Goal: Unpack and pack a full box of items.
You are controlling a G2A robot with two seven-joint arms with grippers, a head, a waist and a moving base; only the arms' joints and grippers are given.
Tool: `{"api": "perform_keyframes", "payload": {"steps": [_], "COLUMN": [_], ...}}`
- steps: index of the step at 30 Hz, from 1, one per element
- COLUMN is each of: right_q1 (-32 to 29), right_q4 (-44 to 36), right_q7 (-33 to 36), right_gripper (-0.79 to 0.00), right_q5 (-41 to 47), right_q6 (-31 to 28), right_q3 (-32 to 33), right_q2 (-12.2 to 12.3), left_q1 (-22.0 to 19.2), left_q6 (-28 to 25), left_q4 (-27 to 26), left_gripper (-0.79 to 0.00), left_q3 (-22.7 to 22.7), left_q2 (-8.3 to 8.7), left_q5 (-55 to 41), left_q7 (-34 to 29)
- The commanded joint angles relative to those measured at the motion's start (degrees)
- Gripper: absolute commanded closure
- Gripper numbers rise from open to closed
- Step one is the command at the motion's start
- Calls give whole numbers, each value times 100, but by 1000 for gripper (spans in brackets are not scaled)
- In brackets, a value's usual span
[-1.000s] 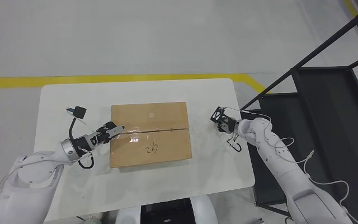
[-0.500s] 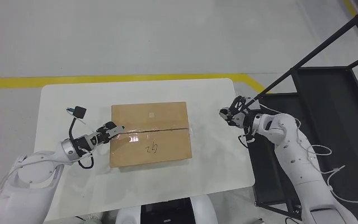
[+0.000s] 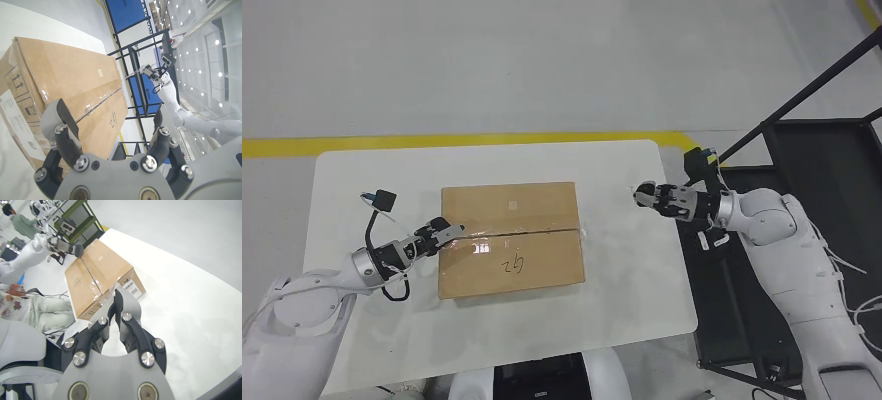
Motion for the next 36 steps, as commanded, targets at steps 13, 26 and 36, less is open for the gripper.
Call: {"api": "perform_keyframes", "payload": {"steps": [13,26,36], "right_q1": [390,1352,2189], "right_q4": [-933,-1339,-676], "right_q7": [179,369,307], "right_gripper": [0,0,0], "right_q5": [2260,3282,3404], "right_q6": [199,388,327], "right_q3": [-888,-2250,-3586], "right_q2": [737,809,425], "left_q1": [39,82,91], "left_q6": [36,-10,-56], "left_q4": [-58,-92,-101], "left_gripper": [-785,-785,-785], "left_q3": [28,67,65], "left_q2": [-6,1,10], "left_q5": [67,65,18], "left_q7": [146,156,150]}}
